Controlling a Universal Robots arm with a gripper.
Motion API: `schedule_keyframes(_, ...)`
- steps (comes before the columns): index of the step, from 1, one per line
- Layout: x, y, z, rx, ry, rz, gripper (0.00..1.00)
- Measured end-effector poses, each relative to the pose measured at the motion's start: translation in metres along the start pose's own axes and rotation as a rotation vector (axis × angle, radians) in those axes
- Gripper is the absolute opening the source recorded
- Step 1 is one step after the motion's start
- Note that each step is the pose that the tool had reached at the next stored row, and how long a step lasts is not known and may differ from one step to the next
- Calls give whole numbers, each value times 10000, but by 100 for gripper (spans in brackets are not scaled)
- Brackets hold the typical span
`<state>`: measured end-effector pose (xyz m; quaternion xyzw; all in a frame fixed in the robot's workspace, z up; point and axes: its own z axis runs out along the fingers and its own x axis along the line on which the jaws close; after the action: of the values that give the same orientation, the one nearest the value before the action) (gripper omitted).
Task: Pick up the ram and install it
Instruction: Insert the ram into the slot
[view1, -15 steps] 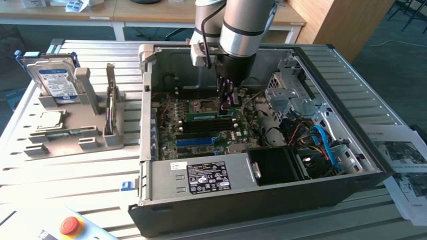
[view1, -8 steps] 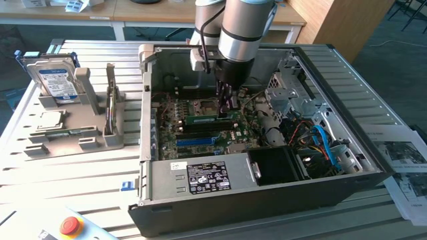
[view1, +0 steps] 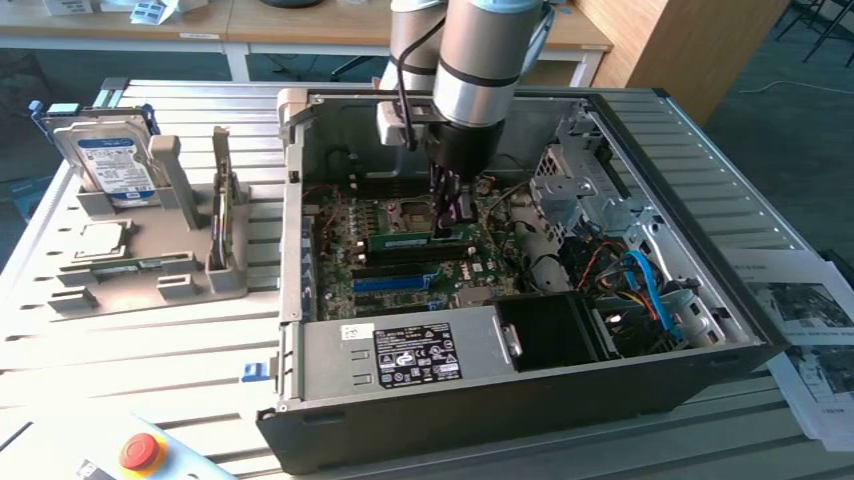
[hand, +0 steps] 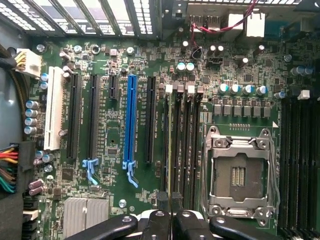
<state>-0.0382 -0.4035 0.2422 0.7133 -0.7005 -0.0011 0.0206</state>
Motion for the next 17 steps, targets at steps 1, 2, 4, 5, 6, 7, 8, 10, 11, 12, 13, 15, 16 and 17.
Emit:
schedule_keyframes(1, -1, 8, 3, 6, 0, 10, 12)
schedule_keyframes(2, -1, 11, 4, 11, 1, 13, 12)
schedule_keyframes(4, -1, 11, 4, 13, 0, 11, 12)
schedule_keyframes(5, -2, 10, 7, 14, -2, 11, 12)
schedule_keyframes(6, -3, 10, 17, 18, -6, 11, 12)
schedule_keyframes(7, -3, 10, 27, 19, -3, 12, 12)
schedule_keyframes(8, -2, 10, 38, 22, -2, 12, 12)
schedule_keyframes(10, -3, 9, 58, 26, -1, 12, 12)
schedule_keyframes(11, -3, 9, 64, 28, -1, 13, 12)
schedule_keyframes(12, -3, 9, 64, 26, 1, 12, 12)
schedule_keyframes(13, -3, 9, 64, 26, 0, 13, 12)
schedule_keyframes(15, -3, 9, 64, 27, 1, 13, 12)
schedule_keyframes(16, -3, 9, 65, 27, 0, 14, 12)
schedule_keyframes(17, -3, 9, 66, 27, -1, 21, 12)
